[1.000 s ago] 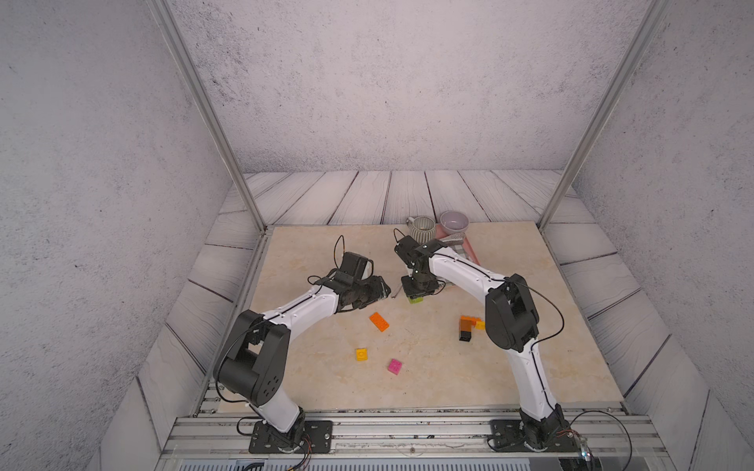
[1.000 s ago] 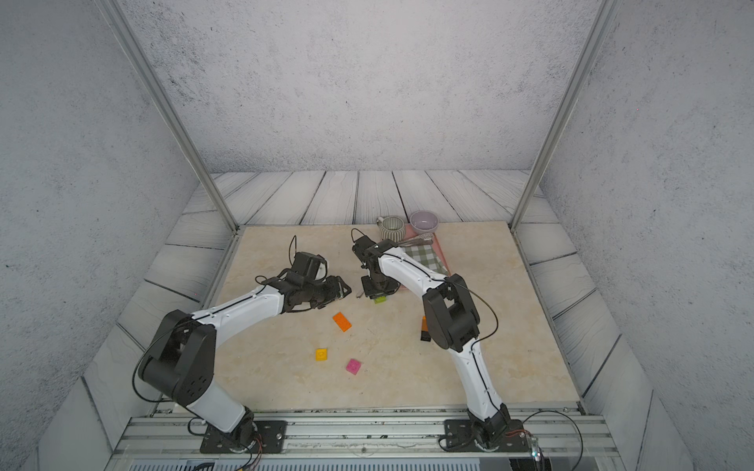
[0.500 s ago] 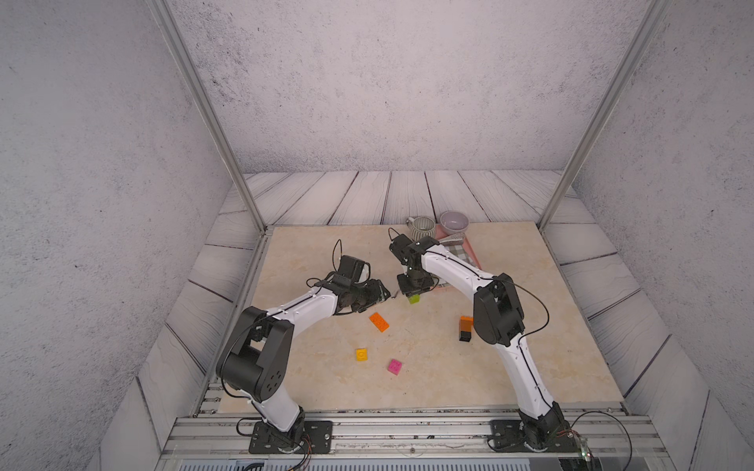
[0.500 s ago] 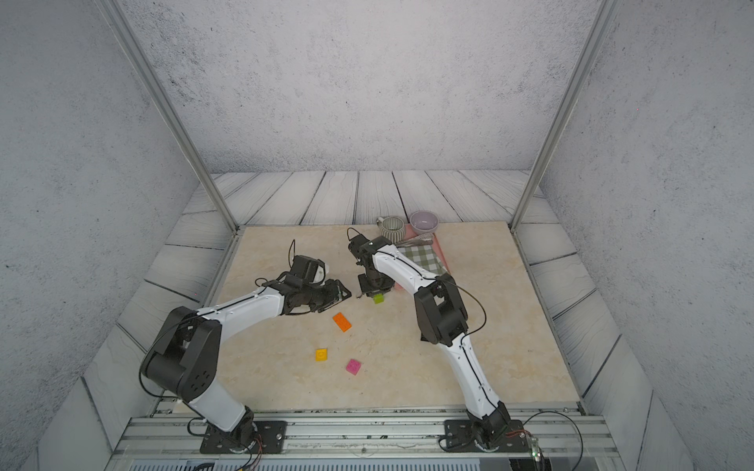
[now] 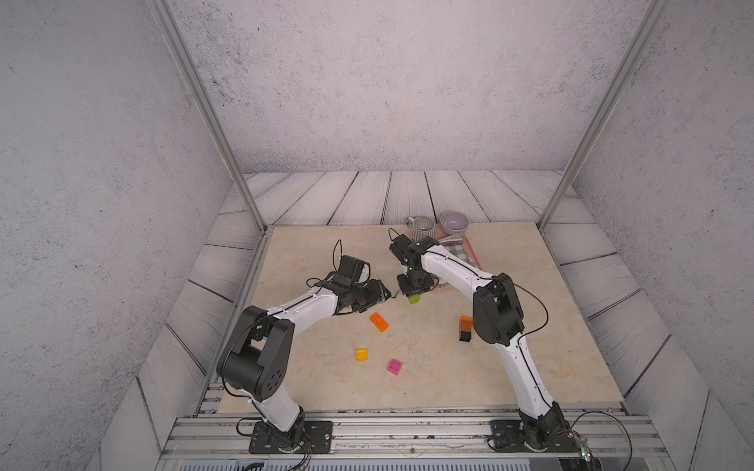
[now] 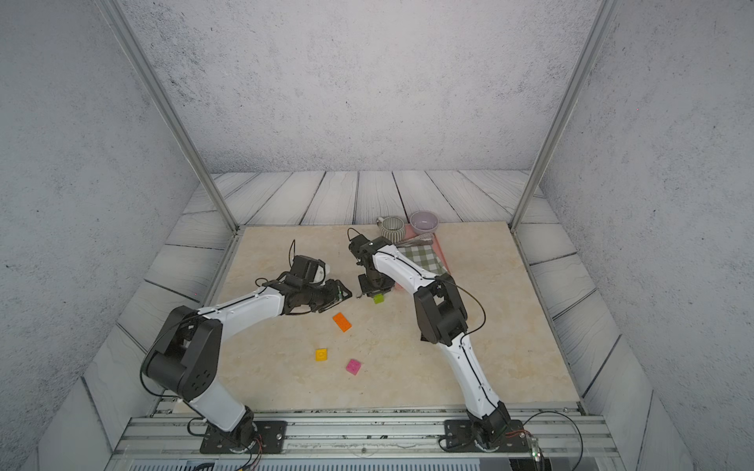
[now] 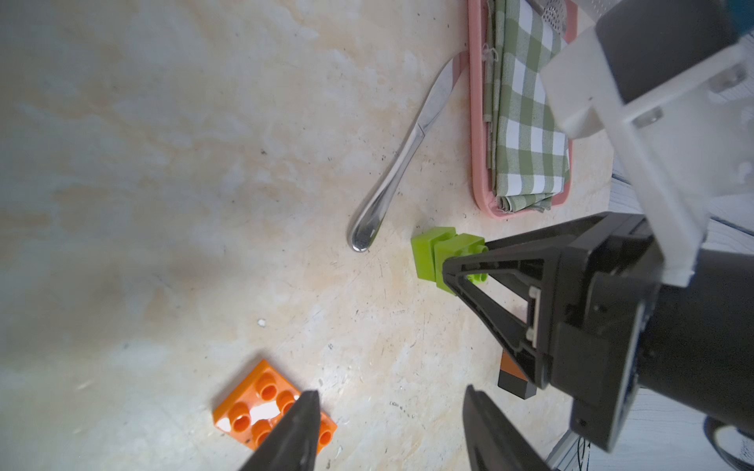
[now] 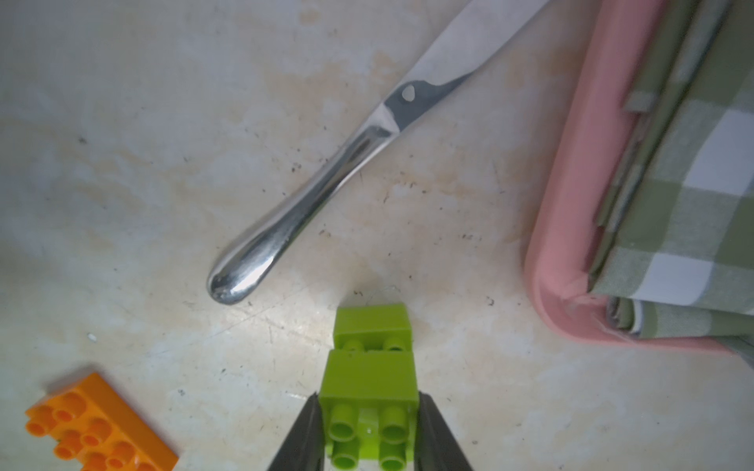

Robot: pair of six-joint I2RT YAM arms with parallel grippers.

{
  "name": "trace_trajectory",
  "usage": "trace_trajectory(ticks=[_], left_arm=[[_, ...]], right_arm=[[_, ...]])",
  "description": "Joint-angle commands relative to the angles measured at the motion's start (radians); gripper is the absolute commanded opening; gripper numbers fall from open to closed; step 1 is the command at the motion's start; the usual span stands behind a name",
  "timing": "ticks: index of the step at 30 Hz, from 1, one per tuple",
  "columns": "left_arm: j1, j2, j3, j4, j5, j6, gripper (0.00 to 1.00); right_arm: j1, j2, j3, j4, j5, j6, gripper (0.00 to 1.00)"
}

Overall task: Assemble the letter r with lego
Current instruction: Assemble the lego brick with the lego brick, then pick up the lego brick from the center of the board.

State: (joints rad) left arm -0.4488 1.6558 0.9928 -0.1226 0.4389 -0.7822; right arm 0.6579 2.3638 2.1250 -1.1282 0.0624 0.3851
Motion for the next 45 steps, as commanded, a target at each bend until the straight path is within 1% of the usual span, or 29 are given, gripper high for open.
trace_trajectory(ticks=[1, 8, 18, 24, 28, 31, 34, 40, 45], left_arm=[[0.009, -0.008, -0.014, 0.006, 0.007, 0.008, 0.61], [0.009, -0.013, -0.021, 0.007, 0.008, 0.005, 0.61], [0.009, -0.024, -0.024, -0.007, 0.007, 0.013, 0.61], [0.009, -0.022, -0.026, -0.007, 0.009, 0.012, 0.61], [0.01, -0.035, -0.031, -0.006, 0.015, 0.011, 0.61], [0.012, -0.066, -0.048, -0.004, 0.018, 0.006, 0.61], [0.013, -0.105, -0.076, -0.006, 0.02, 0.002, 0.61], [0.018, -0.187, -0.141, -0.032, 0.001, 0.004, 0.61], [0.018, -0.296, -0.195, -0.073, -0.005, 0.011, 0.61]], right_arm=[[-0.01, 0.022, -0.031, -0.003, 0.01, -0.023, 0.0], [-0.012, 0.046, -0.03, 0.001, 0.008, -0.034, 0.0], [-0.012, 0.076, -0.038, 0.005, -0.035, -0.058, 0.0], [-0.012, 0.058, -0.113, 0.016, -0.072, -0.052, 0.0], [-0.01, 0.049, -0.21, 0.052, -0.12, -0.049, 0.0], [-0.004, 0.064, -0.283, 0.075, -0.136, -0.046, 0.0], [0.011, 0.092, -0.323, 0.079, -0.138, -0.051, 0.0], [0.063, 0.157, -0.318, 0.026, -0.063, -0.065, 0.0], [0.077, 0.169, -0.313, 0.022, -0.072, -0.058, 0.0]])
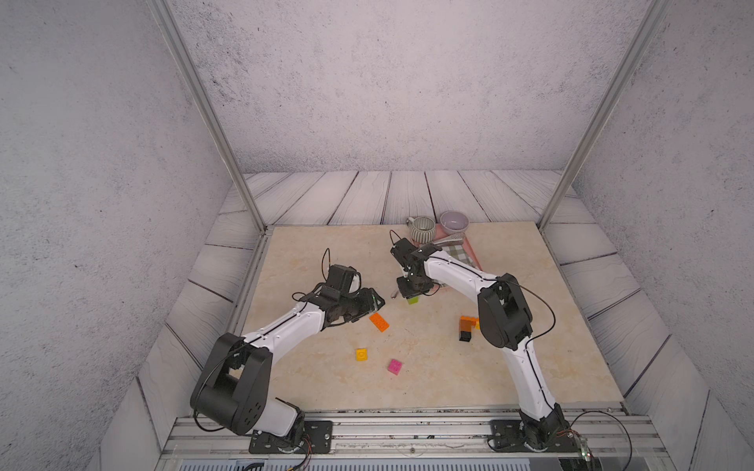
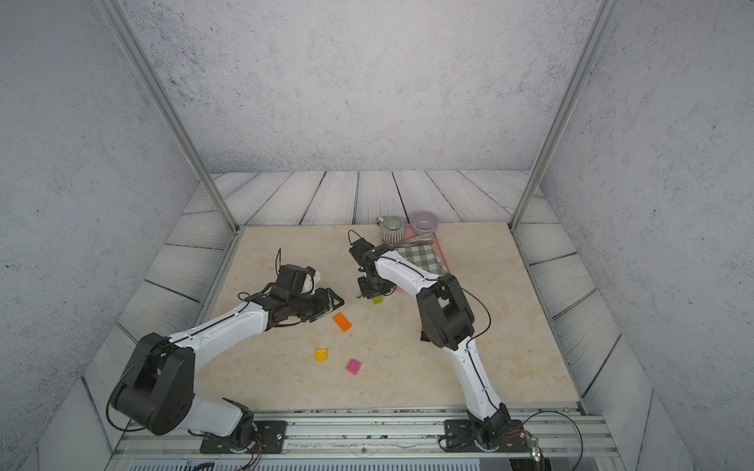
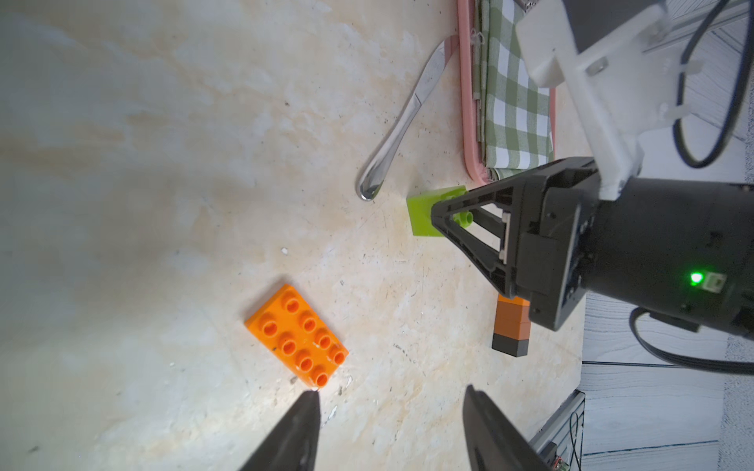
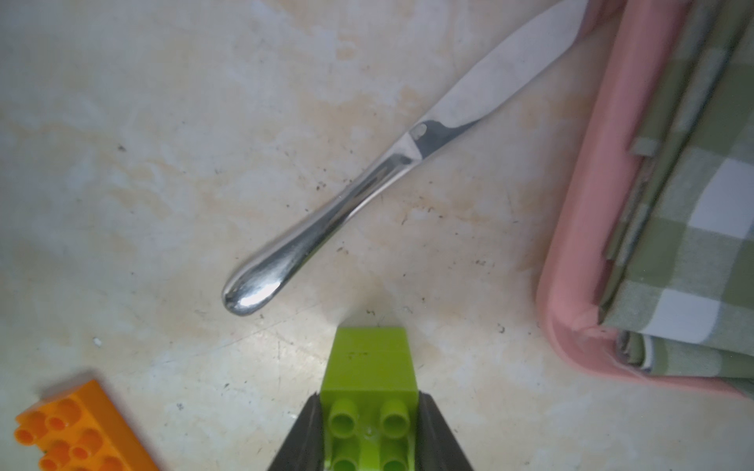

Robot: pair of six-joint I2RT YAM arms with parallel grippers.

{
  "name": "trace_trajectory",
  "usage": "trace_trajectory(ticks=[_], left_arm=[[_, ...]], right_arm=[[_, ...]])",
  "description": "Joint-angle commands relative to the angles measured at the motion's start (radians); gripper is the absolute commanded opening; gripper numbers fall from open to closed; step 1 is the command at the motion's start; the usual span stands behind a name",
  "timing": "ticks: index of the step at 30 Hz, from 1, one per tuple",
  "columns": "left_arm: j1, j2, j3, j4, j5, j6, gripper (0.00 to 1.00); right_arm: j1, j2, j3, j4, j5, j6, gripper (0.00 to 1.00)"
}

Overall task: Assemble the letter r with lego
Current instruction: Pick up the lego brick from the center of the board, then assemble the lego brick with the lego brick.

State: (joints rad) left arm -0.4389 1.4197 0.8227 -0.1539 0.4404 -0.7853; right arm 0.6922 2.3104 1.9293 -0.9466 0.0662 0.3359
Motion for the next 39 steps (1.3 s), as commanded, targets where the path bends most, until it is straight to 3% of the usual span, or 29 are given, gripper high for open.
trace_trajectory(ticks=[1, 7, 12, 15, 19, 22, 27, 32, 39], left_arm=[[0.008, -0.095, -0.041, -0.05, -0.002, 0.014, 0.61], [-0.007, -0.301, -0.148, -0.11, 0.064, 0.009, 0.65], [-0.103, -0.454, -0.271, -0.162, 0.025, -0.068, 0.67], [-0.181, -0.515, -0.381, -0.062, 0.017, -0.176, 0.67], [-0.22, -0.549, -0.508, 0.094, 0.013, -0.312, 0.63], [-0.222, -0.531, -0.547, 0.117, 0.007, -0.338, 0.54], [-0.221, -0.472, -0.576, 0.149, 0.014, -0.355, 0.52], [-0.221, -0.456, -0.581, 0.135, -0.009, -0.364, 0.5], [-0.221, -0.454, -0.574, 0.083, -0.047, -0.362, 0.48]], right_arm=[[0.041, 0.21, -0.113, -0.159, -0.074, -0.006, 0.0], [0.04, -0.068, -0.111, -0.066, -0.052, -0.062, 0.0], [0.053, -0.381, -0.297, 0.049, -0.112, -0.097, 0.0], [0.117, -0.521, -0.455, 0.09, -0.099, -0.089, 0.0], [0.256, -0.64, -0.6, 0.115, -0.018, -0.05, 0.0], [0.337, -0.677, -0.642, 0.129, -0.001, -0.017, 0.0], [0.411, -0.66, -0.656, 0.159, -0.031, -0.033, 0.0], [0.471, -0.588, -0.618, 0.129, 0.017, -0.031, 0.0], [0.484, -0.532, -0.569, 0.109, 0.004, -0.046, 0.0]])
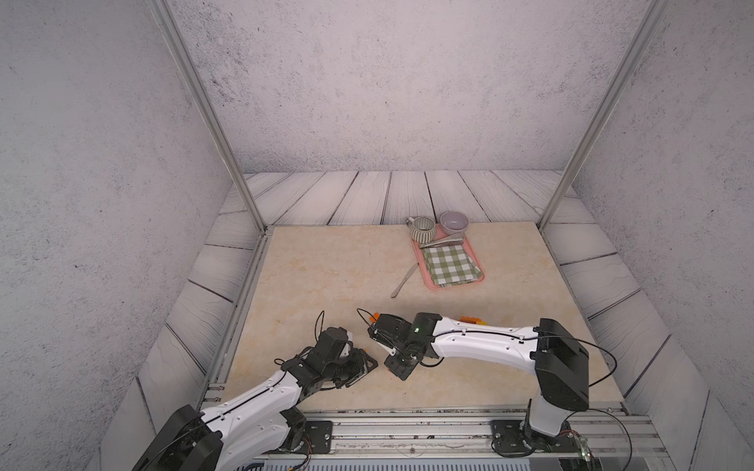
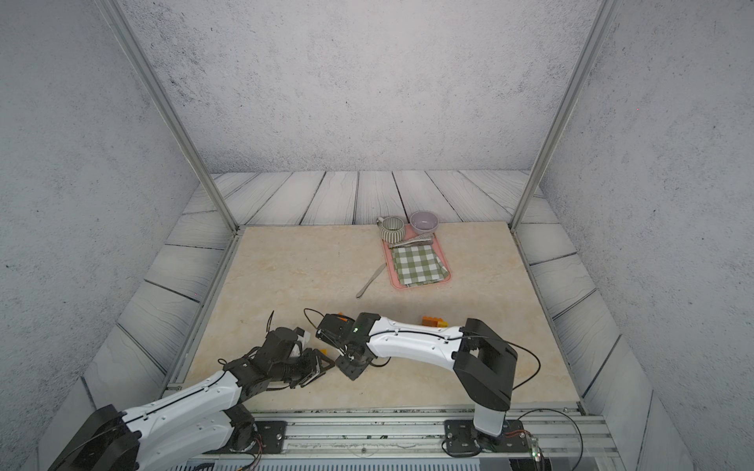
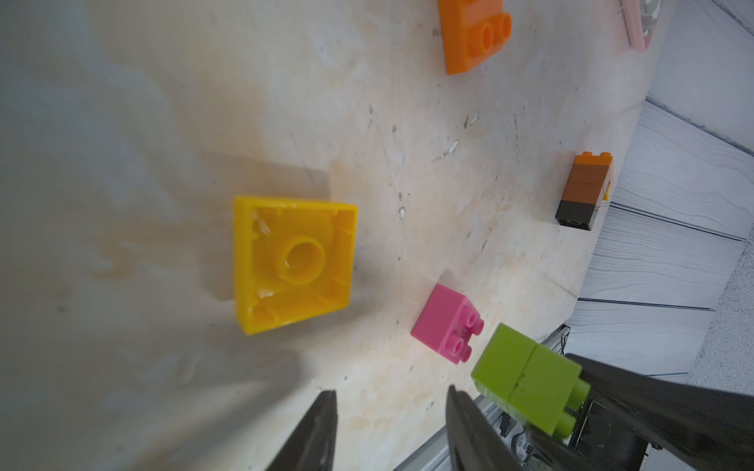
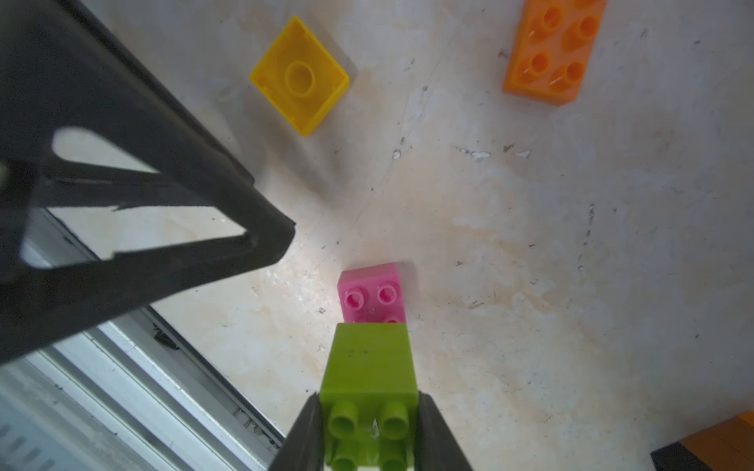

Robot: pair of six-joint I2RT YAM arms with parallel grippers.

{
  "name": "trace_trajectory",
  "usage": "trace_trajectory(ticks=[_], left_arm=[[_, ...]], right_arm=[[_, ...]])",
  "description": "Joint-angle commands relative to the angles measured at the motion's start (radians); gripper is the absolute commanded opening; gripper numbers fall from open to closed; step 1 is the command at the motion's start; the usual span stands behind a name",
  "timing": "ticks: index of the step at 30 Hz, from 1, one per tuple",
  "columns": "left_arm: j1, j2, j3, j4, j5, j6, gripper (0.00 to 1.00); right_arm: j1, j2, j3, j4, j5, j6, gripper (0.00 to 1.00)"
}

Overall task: Assemble the letter r with lego
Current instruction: Assemble the lego brick with the lego brick.

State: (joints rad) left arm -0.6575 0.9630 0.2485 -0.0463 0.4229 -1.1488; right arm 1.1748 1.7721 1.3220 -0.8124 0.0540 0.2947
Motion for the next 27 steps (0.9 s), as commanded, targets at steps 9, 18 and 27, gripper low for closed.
trace_trajectory(ticks=[9, 18, 27], left_arm=[[-0.001, 0.03, 0.005, -0.03, -0.039, 0.007, 0.48], [0.005, 0.014, -0.005, -0.051, -0.066, 0.0, 0.48], [0.007, 0.004, -0.004, -0.062, -0.075, 0.003, 0.48]], right_arm=[[0.003, 0.044, 0.055, -0.042, -0.003, -0.058, 0.0], [0.002, 0.08, 0.069, -0.059, -0.007, -0.115, 0.0], [0.003, 0.122, 0.081, -0.064, -0.002, -0.129, 0.0]])
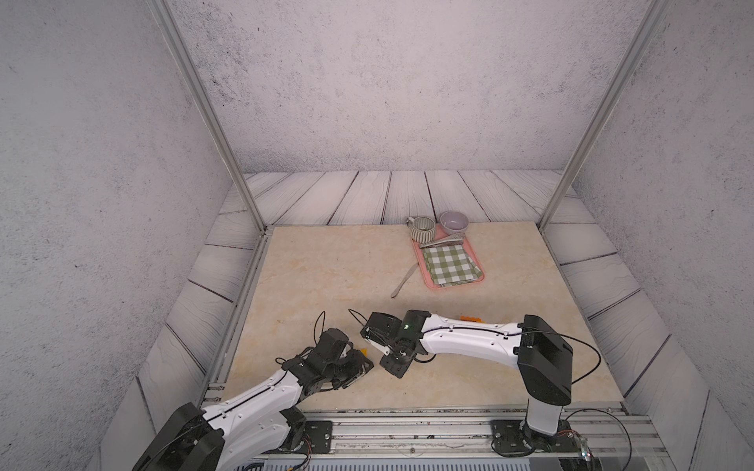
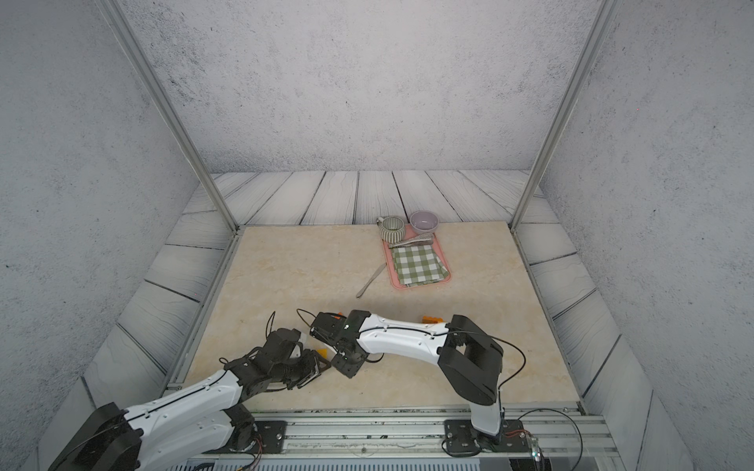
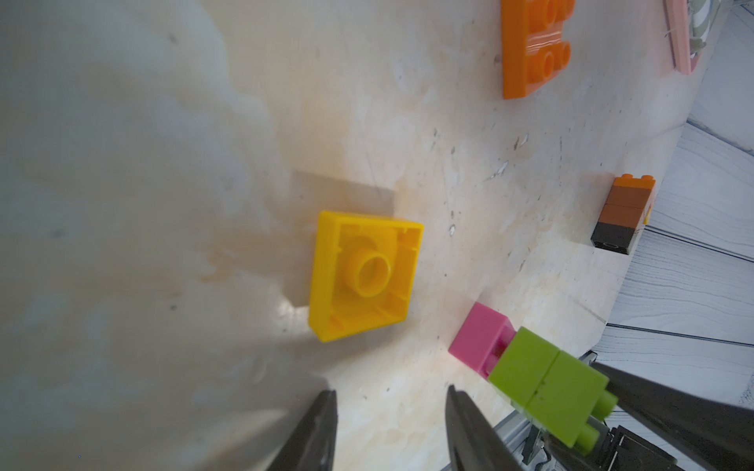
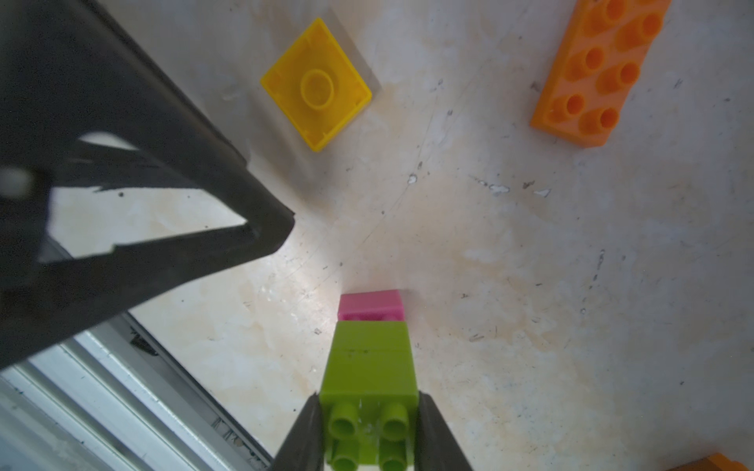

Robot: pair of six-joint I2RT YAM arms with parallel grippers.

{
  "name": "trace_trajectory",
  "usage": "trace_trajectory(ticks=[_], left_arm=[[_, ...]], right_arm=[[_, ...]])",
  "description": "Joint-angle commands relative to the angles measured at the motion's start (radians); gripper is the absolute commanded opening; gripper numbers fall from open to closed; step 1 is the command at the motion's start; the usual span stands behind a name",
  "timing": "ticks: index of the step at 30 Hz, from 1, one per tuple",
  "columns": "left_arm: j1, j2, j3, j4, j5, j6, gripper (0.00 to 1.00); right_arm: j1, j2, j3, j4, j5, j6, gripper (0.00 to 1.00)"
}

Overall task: Assemble the letter r with lego
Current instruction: Assemble the lego brick with the lego brick.

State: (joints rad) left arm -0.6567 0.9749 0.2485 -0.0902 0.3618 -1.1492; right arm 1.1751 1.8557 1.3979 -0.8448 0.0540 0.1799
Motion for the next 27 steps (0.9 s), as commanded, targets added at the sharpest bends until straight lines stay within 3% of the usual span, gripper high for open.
trace_trajectory(ticks=[1, 16, 27], left_arm=[[0.008, -0.008, -0.005, -0.018, -0.014, 0.003, 0.48], [0.018, -0.049, 0.0, -0.058, -0.037, 0.019, 0.47], [0.06, -0.189, 0.004, -0.164, -0.065, 0.047, 0.46]], right_arm=[[0.0, 0.043, 0.006, -0.031, -0.001, -0.016, 0.0], [-0.019, 0.177, -0.071, -0.055, -0.17, -0.005, 0.0], [-0.003, 0.303, -0.125, -0.039, -0.058, 0.041, 0.0]])
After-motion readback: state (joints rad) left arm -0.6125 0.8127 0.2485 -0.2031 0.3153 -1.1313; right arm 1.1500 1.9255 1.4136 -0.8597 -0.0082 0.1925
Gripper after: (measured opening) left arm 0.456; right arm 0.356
